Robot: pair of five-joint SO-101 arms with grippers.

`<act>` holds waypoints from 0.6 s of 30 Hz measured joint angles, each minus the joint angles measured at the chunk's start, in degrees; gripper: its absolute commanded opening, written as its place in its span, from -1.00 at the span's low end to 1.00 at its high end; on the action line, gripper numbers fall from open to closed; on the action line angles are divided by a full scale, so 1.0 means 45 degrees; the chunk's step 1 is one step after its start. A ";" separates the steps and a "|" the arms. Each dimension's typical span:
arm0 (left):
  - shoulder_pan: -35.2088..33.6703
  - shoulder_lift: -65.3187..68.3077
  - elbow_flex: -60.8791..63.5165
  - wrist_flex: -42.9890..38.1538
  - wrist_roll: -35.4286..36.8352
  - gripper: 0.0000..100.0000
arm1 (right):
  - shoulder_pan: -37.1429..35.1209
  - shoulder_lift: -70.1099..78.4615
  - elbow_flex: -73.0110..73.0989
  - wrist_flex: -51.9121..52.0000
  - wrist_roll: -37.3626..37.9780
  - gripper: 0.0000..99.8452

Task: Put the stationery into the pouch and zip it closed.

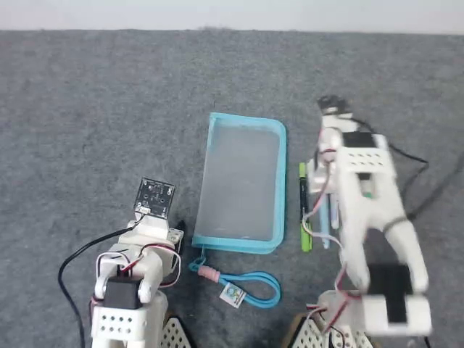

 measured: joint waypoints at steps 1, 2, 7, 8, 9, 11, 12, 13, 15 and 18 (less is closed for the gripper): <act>0.0000 0.0000 0.0000 0.0000 0.0000 -0.71 | 0.0293 -0.0547 0.0000 0.0234 0.0352 -0.99; 0.0000 0.0000 0.0000 0.0000 0.0000 -0.71 | 0.0625 -0.0996 0.0000 0.0527 0.0742 -0.99; 0.0000 0.0000 0.0000 0.0000 0.0000 -0.71 | 0.3321 -0.1797 -0.0723 0.1758 0.3536 -0.99; 0.0000 0.0000 0.0000 0.0000 0.0000 -0.71 | 0.4044 -0.1797 -0.1055 0.1915 0.4181 -0.99; 0.0000 0.0000 0.0000 0.0000 0.0000 -0.71 | 0.4747 -0.1700 -0.1465 0.1993 0.4767 -0.99; 0.0000 0.0000 0.0000 0.0000 0.0000 -0.71 | 0.6193 -0.1172 -0.2325 0.2012 0.6037 -0.99; 0.0000 0.0000 0.0000 0.0000 0.0000 -0.71 | 0.6877 -0.0703 -0.2794 0.2012 0.6623 -0.99; 0.0000 0.0000 0.0000 0.0000 0.0000 -0.71 | 0.7521 -0.0156 -0.3263 0.2012 0.7150 -0.99; 0.0000 0.0000 0.0000 0.0000 0.0000 -0.71 | 0.8557 0.1231 -0.4376 0.2012 0.8010 -0.99; 0.0000 0.0000 0.0000 0.0000 0.0000 -0.71 | 0.9416 0.3556 -0.6252 0.2012 0.8811 -0.99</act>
